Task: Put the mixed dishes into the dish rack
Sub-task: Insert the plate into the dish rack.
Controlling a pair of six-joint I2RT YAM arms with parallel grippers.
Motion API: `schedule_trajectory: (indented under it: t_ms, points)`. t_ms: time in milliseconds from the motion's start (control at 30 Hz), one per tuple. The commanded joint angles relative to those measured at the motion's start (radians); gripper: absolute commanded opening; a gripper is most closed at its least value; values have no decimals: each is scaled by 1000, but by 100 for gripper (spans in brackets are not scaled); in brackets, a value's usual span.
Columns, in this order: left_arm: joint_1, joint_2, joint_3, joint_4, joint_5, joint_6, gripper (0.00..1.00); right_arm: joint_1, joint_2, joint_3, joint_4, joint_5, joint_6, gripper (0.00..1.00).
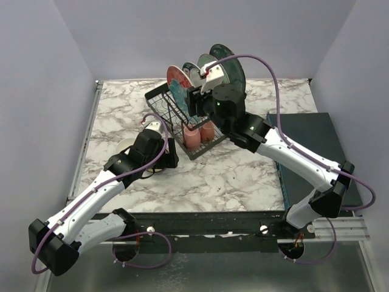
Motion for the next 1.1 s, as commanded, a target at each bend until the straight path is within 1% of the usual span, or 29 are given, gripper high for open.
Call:
schedule_trajectory:
  t_ms: [0, 233, 533, 800, 1067]
  points:
    - [9, -12, -12, -20, -32, -2, 85, -2, -74, 10, -41, -82, 76, 62]
    - [10, -18, -12, -21, -55, -4, 99, -2, -173, -85, -60, -118, 145, 62]
    - [19, -19, -6, -26, -95, 4, 99, -1, -341, -261, -83, -104, 214, 62]
    - [28, 5, 6, -34, -143, 1, 99, -2, -485, -453, -104, -113, 318, 62]
    - [40, 39, 43, -51, -161, -12, 99, -2, -553, -610, -120, -127, 435, 61]
